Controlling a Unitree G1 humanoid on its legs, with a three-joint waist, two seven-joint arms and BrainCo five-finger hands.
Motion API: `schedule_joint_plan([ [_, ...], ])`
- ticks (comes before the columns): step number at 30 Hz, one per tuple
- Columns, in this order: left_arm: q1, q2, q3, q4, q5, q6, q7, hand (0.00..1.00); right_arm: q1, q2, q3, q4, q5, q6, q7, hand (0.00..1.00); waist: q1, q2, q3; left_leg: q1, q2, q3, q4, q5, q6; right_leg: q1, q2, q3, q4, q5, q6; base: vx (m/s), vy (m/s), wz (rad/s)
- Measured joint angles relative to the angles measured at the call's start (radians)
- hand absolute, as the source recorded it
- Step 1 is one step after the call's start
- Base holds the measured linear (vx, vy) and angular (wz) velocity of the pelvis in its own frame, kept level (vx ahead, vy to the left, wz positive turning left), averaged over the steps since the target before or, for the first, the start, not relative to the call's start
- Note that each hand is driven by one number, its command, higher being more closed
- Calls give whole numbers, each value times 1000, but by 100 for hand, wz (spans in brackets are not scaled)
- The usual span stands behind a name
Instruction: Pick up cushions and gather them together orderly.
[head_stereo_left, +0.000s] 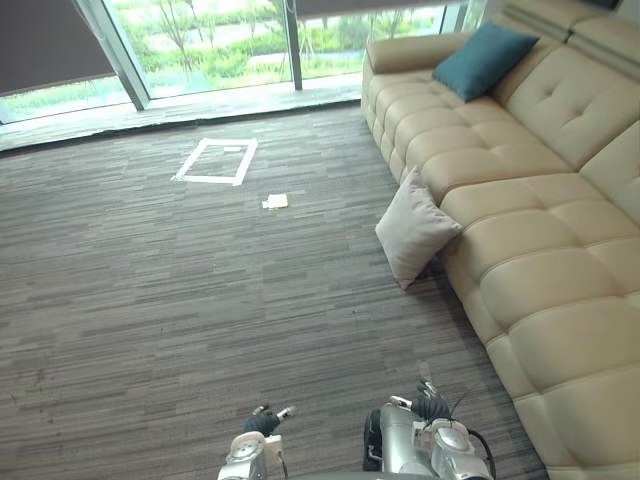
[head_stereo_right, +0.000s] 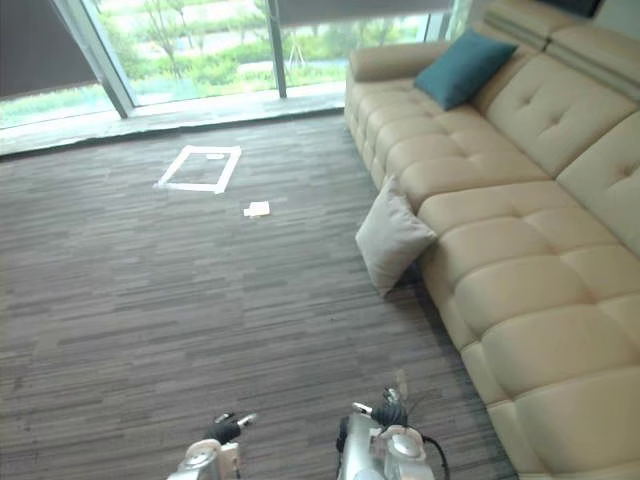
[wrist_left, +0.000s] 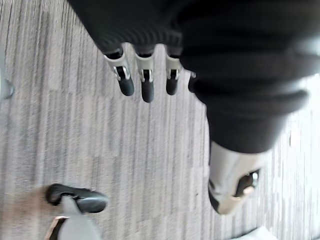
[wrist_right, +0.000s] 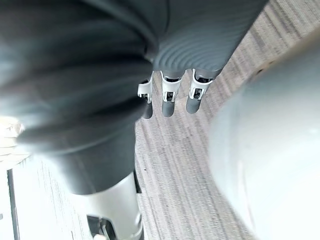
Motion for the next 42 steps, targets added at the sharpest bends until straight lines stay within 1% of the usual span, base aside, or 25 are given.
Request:
schedule_joint_plan([
  [1,8,0,7,-15,-1,0,-1,0,-2,12,2,6,1,3,-1,0,7,0,8,-84,45,36,167,-13,23,95,20,-3,-77,-3,-3,519,-123,-10],
  [3,14,-1,6,-45,-2,-4,0,0,-6,27,20,16,2,6,-2,0,11,-16,18,-192,66,115,218,-48,83,206,21,4,-180,-4,-1,448,-60,-19],
  [6,19,-1,8,-71,-2,-11,2,0,-17,26,40,29,2,10,-2,0,30,-15,17,-308,84,229,73,-75,131,297,21,55,-279,-13,15,436,51,-57],
  [8,17,-4,43,-76,-4,-22,4,0,-17,28,38,34,2,11,-4,0,50,-13,17,-353,69,250,-192,-70,125,370,17,118,-334,-24,51,500,175,-89],
  [10,19,-4,47,-77,-12,-25,10,0,-13,25,40,34,1,10,-6,0,59,-10,14,-352,46,239,-431,-5,106,419,12,165,-364,-61,86,506,309,-87],
  [11,20,-3,50,-80,-13,-27,11,0,-11,23,49,36,0,11,-7,0,68,-16,11,-349,36,223,-448,85,120,436,3,194,-368,-82,103,669,437,-88],
  [13,18,12,64,-78,-12,-24,14,0,-4,41,48,44,0,10,-6,0,58,-71,-28,-358,-3,243,-379,30,167,463,-49,237,-395,-52,115,667,392,-52],
  [14,18,13,64,-79,-11,-24,13,0,7,50,45,43,0,10,-7,0,63,-82,-34,-354,-8,252,-348,-2,184,458,-62,254,-377,-19,120,579,361,-15],
  [16,14,31,37,-68,-10,-21,10,0,33,63,44,43,0,10,-6,0,63,-114,-43,-293,-70,254,-359,-42,208,386,-109,280,-142,22,179,484,307,6],
  [17,9,34,21,-54,-10,-19,10,0,39,63,43,43,0,10,-5,0,57,-114,-41,-258,-92,253,-378,-59,214,313,-120,299,27,79,231,603,258,23],
  [18,-1,35,4,-31,-9,-14,10,0,46,58,45,31,0,7,0,0,53,-104,-30,-195,-109,253,-395,-94,221,192,-118,334,311,132,286,493,193,18],
  [20,-2,33,-8,-25,-9,-8,10,0,40,53,45,13,0,5,1,0,48,-82,-17,-90,-115,266,-430,-123,222,86,-106,315,494,113,256,448,120,-6],
  [22,5,35,-11,-17,-9,-3,11,0,40,53,44,-15,0,-4,1,0,42,-63,-12,14,-115,278,-498,-135,217,-13,-96,245,514,75,219,464,80,-13],
  [24,1,35,-18,-16,-7,0,11,0,33,55,25,-38,0,-10,1,0,25,-70,-5,102,-115,283,-570,-147,200,-109,-103,112,371,32,158,436,-32,11],
  [26,4,34,-41,-12,0,1,10,0,30,55,12,-39,0,-11,0,0,11,-77,-3,158,-116,287,-617,-148,198,-117,-104,0,186,49,115,285,-96,20],
  [27,5,31,-54,-12,2,1,8,0,35,55,4,-38,0,-11,-1,0,10,-87,-5,192,-129,287,-644,-152,191,-106,-103,-73,50,119,80,404,-124,2],
  [28,2,23,-55,-7,8,2,4,0,40,47,1,-29,1,-9,1,0,10,-104,-6,236,-155,275,-669,-159,170,-101,-102,-118,-19,153,-38,619,-162,-41],
  [29,10,-5,-63,-4,10,4,-4,0,27,15,-3,-31,0,-10,0,0,11,-55,-13,235,-117,276,-633,-135,131,-96,-80,-141,-10,113,-50,695,-212,-54],
  [30,5,-5,-71,-2,17,6,-9,0,29,10,-13,-30,2,-8,-1,0,-2,-37,-17,203,-95,258,-558,-125,120,-91,-64,-142,-13,86,-47,552,-196,-50],
  [32,-10,-4,-71,-4,30,5,-9,0,33,9,-41,-32,2,-6,-4,0,-12,-25,-15,139,-44,232,-379,-100,78,-64,-37,-143,-25,57,-49,323,-158,-17],
  [34,-12,-2,-73,-19,29,3,-13,0,44,7,-41,-31,2,1,-6,0,-10,-17,-8,-5,56,155,-3,-5,1,32,21,-127,-92,38,-59,422,-168,-42],
  [35,-8,3,-72,-22,29,1,-13,0,45,11,-37,-29,2,1,-6,0,-9,-25,-2,-46,73,151,76,-14,15,61,40,-106,-116,33,-59,369,-104,-76],
  [36,-6,3,-72,-36,29,0,-13,0,35,23,-30,-23,3,1,-7,0,-7,-32,2,-122,75,149,126,-58,59,117,58,-74,-165,33,-59,269,-49,-75],
  [39,-3,-1,-56,-43,28,-3,-10,0,27,23,-33,4,7,2,-12,0,16,-39,2,-226,51,136,-40,-104,128,149,92,35,-200,32,-41,264,21,-113],
  [42,-4,-7,-10,-39,27,-10,-8,0,13,25,-32,5,6,2,-15,0,24,-35,1,-299,-20,-33,-252,-107,126,152,114,187,-192,12,-10,267,175,-143],
])
